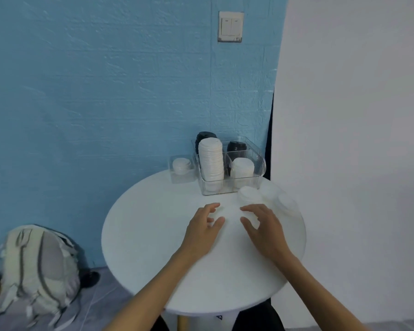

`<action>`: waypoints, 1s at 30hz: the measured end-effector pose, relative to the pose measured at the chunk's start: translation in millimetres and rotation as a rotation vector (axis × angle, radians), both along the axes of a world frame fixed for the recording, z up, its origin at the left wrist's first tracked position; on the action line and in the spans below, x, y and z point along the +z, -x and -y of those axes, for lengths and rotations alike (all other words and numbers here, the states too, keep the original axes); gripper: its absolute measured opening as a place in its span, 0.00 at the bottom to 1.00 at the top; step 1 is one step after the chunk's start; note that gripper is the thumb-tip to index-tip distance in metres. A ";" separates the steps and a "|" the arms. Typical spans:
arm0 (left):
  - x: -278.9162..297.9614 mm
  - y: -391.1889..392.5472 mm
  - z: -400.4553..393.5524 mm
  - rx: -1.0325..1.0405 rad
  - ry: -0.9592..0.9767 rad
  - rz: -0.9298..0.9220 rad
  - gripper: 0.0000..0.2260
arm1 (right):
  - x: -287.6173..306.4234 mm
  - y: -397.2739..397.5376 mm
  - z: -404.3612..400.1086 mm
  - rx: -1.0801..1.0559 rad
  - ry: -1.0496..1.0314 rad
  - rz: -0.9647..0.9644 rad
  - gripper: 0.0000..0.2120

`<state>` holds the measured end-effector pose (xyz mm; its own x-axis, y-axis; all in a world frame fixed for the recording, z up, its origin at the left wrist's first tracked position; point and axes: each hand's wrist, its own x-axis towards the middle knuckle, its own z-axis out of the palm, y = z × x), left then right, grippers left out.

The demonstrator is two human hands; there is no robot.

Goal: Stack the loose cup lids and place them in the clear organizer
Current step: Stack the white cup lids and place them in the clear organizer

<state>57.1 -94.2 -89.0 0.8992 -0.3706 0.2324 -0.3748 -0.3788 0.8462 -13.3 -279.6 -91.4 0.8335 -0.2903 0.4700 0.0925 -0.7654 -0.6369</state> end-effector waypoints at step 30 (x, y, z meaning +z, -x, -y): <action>-7.4 6.5 -8.8 0.019 0.088 0.191 0.36 | 36.4 -7.5 -51.8 0.274 -0.769 -0.052 0.15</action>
<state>50.6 -85.4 -96.4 0.8424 -0.3243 0.4303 -0.5251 -0.3151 0.7905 -5.8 -227.8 -55.0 0.9370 -0.2988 0.1810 0.1683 -0.0678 -0.9834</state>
